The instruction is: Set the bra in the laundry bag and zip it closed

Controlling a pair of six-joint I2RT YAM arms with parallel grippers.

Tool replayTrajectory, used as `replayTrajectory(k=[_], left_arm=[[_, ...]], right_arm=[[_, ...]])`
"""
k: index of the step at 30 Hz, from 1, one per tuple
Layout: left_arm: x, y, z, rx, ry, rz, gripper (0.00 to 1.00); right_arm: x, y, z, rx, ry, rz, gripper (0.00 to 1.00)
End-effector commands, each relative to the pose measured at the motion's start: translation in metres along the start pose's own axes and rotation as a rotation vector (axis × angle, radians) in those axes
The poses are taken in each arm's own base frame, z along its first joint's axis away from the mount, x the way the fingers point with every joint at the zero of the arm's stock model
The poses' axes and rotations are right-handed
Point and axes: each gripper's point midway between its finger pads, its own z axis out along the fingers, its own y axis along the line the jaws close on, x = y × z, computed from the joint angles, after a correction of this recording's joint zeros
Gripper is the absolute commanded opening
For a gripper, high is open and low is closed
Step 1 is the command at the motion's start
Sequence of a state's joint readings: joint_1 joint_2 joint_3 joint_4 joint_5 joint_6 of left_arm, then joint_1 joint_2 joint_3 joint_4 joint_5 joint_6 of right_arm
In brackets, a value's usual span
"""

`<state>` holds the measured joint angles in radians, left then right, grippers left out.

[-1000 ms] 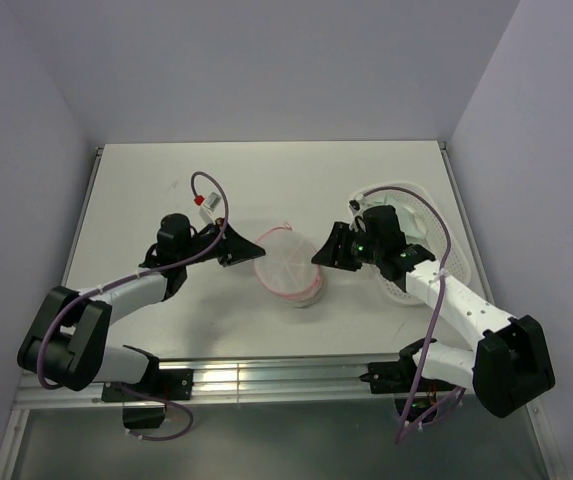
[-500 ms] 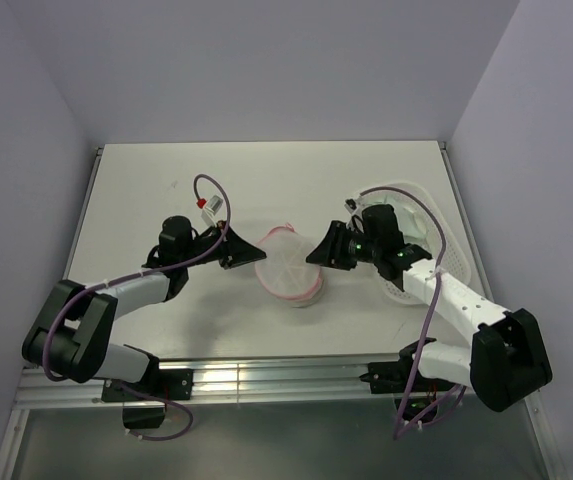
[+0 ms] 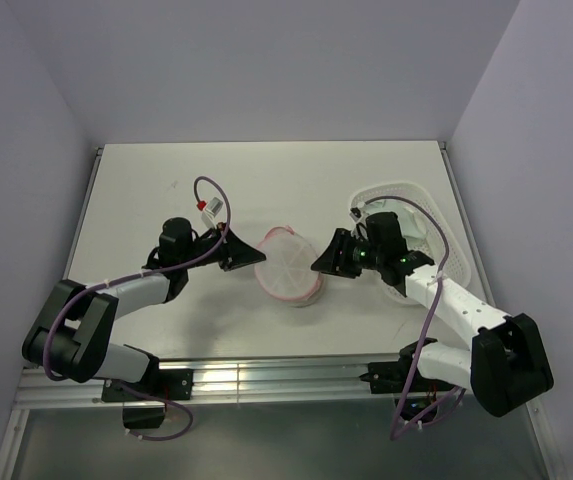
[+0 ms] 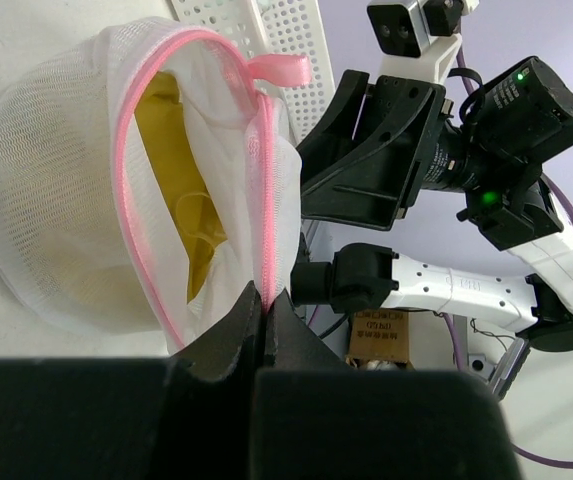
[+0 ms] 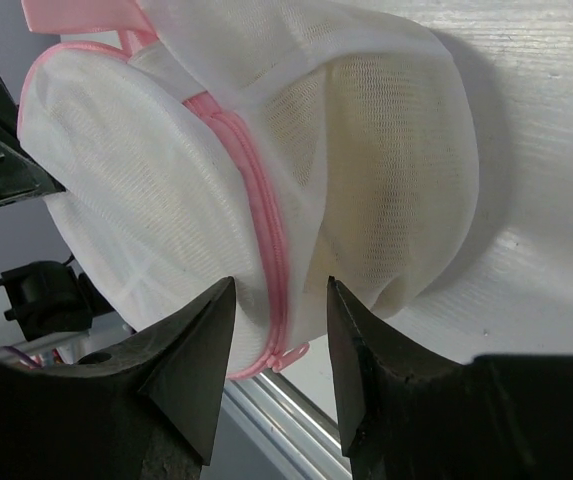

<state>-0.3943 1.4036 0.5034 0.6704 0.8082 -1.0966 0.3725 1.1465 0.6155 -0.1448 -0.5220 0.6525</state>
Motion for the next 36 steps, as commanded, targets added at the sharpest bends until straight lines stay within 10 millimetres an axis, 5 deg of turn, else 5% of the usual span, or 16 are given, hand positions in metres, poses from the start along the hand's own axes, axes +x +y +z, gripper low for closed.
replayTrajectory(k=[1, 18, 21, 24, 26, 27, 28, 31, 34, 36], left_arm=[[-0.003, -0.012, -0.001, 0.047, -0.011, 0.044, 0.00], [-0.003, -0.010, -0.001, 0.045, -0.012, 0.037, 0.00], [-0.004, -0.007, 0.000, 0.032, -0.016, 0.036, 0.00], [-0.005, -0.003, 0.000, 0.008, -0.020, 0.027, 0.00], [-0.010, -0.004, 0.000, -0.017, -0.034, 0.055, 0.00], [-0.011, 0.010, -0.001, -0.097, -0.047, 0.017, 0.04], [-0.016, 0.009, -0.004, -0.126, -0.072, 0.064, 0.20], [-0.044, 0.010, -0.022, -0.293, -0.215, 0.130, 0.43], [-0.075, -0.002, -0.051, -0.445, -0.373, 0.202, 0.68], [-0.092, -0.023, -0.064, -0.481, -0.433, 0.241, 0.71]], right_arm=[[-0.007, 0.008, -0.006, -0.039, -0.029, -0.032, 0.49], [0.003, 0.021, 0.000, -0.148, 0.028, 0.017, 0.46], [0.004, 0.022, -0.001, -0.156, 0.033, 0.023, 0.35], [0.004, 0.027, -0.002, -0.173, 0.040, 0.029, 0.08], [0.000, 0.030, -0.002, -0.179, 0.036, 0.027, 0.03], [0.000, 0.030, -0.002, -0.173, 0.036, 0.035, 0.00], [-0.003, 0.032, -0.003, -0.172, 0.031, 0.035, 0.00], [-0.014, 0.037, -0.005, -0.160, -0.010, 0.065, 0.00], [-0.034, 0.050, -0.008, -0.152, -0.080, 0.102, 0.00], [-0.052, 0.065, -0.011, -0.136, -0.127, 0.110, 0.00]])
